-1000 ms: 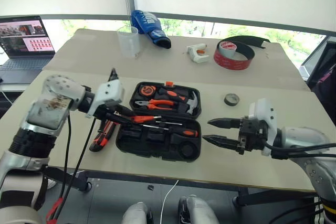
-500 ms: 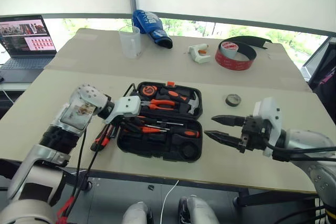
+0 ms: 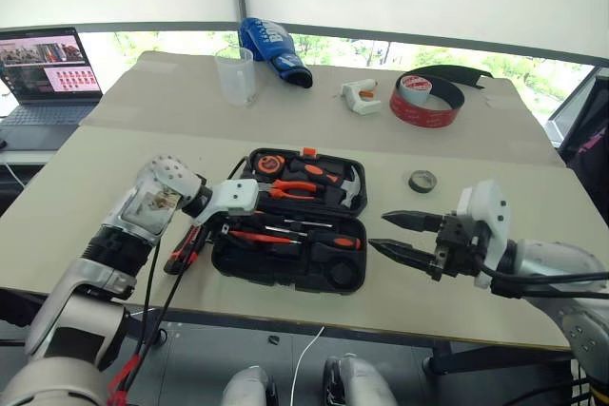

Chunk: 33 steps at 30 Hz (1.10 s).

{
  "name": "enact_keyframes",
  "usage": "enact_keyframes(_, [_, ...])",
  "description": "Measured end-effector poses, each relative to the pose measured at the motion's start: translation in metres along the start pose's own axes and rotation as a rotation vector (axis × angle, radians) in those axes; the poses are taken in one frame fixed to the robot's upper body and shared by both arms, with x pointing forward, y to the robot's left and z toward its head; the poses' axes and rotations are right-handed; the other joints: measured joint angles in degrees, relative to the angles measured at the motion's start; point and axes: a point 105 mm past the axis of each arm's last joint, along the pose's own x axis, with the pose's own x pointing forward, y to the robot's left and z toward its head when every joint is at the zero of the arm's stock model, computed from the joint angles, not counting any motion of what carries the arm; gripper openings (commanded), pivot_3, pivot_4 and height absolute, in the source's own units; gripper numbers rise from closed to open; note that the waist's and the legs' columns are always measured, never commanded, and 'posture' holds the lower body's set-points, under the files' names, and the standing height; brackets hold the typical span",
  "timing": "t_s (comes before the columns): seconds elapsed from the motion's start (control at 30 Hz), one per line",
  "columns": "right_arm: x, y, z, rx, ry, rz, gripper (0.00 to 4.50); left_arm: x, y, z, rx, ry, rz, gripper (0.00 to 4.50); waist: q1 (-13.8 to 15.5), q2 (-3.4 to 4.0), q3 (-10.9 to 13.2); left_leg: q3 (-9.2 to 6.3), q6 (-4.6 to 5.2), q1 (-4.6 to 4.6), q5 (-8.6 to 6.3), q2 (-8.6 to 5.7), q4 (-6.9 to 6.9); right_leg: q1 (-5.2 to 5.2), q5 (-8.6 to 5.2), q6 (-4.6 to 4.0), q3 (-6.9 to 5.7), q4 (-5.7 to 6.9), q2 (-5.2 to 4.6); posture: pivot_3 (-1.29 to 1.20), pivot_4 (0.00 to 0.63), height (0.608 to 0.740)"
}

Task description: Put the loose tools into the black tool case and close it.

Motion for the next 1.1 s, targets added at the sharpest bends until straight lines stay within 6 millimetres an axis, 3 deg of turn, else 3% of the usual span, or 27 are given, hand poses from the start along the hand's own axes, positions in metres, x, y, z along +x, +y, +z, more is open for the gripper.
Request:
enact_keyframes(0.13, [0.001, 0.001, -0.001, 0.011, -0.008, 0.000, 3.30, -0.023, -0.003, 0.013, -0.046, -0.093, 0.023, 3.72, 0.0, 0.01, 0.0, -0.02, 0.00, 0.02, 0.00, 0.00, 0.00, 0.00, -0.01, 0.02, 0.01, 0.01, -0.01, 0.00, 0.150, 0.730])
enact_keyframes(0.23, [0.001, 0.001, -0.001, 0.012, -0.010, -0.001, 3.30, -0.028, -0.001, 0.014, -0.075, -0.124, 0.045, 3.06, 0.1, 0.00, 0.0, -0.02, 0.00, 0.00, 0.00, 0.00, 0.02, 0.00, -0.02, 0.03, 0.00, 0.01, -0.01, 0.00, 0.150, 0.730])
enact_keyframes(0.37, [0.004, 0.003, -0.001, 0.017, -0.012, 0.013, 3.30, -0.032, 0.022, 0.010, -0.222, -0.280, 0.218, 1.57, 0.1, 0.01, 0.0, -0.04, 0.01, 0.00, 0.00, -0.01, 0.04, 0.02, -0.01, 0.03, -0.01, 0.01, -0.02, 0.00, 0.150, 0.730])
enact_keyframes(0.5, [0.007, 0.000, 0.001, 0.021, -0.029, 0.010, 3.30, -0.015, 0.018, -0.006, -0.313, -0.324, 0.222, 0.15, -0.2, 0.01, 0.0, -0.02, 0.01, 0.00, 0.00, 0.00, 0.03, 0.01, 0.05, -0.08, 0.00, 0.00, 0.00, 0.00, 0.150, 0.730])
enact_keyframes(0.67, [0.009, -0.003, 0.005, 0.010, -0.041, 0.003, 3.30, 0.004, 0.004, -0.017, -0.368, -0.364, 0.187, 0.07, 0.0, 0.01, 0.0, -0.03, 0.01, 0.00, 0.00, 0.00, 0.03, 0.01, 0.06, -0.09, -0.02, 0.01, -0.02, 0.00, 0.150, 0.730])
enact_keyframes(1.1, [0.008, -0.008, 0.001, 0.029, -0.027, -0.021, 3.30, 0.016, -0.006, -0.012, -0.262, -0.339, 0.202, 0.07, -0.1, 0.03, 0.0, -0.02, 0.01, 0.09, -0.01, 0.00, 0.01, 0.05, 0.08, -0.10, 0.02, 0.01, -0.05, 0.00, 0.150, 0.730])
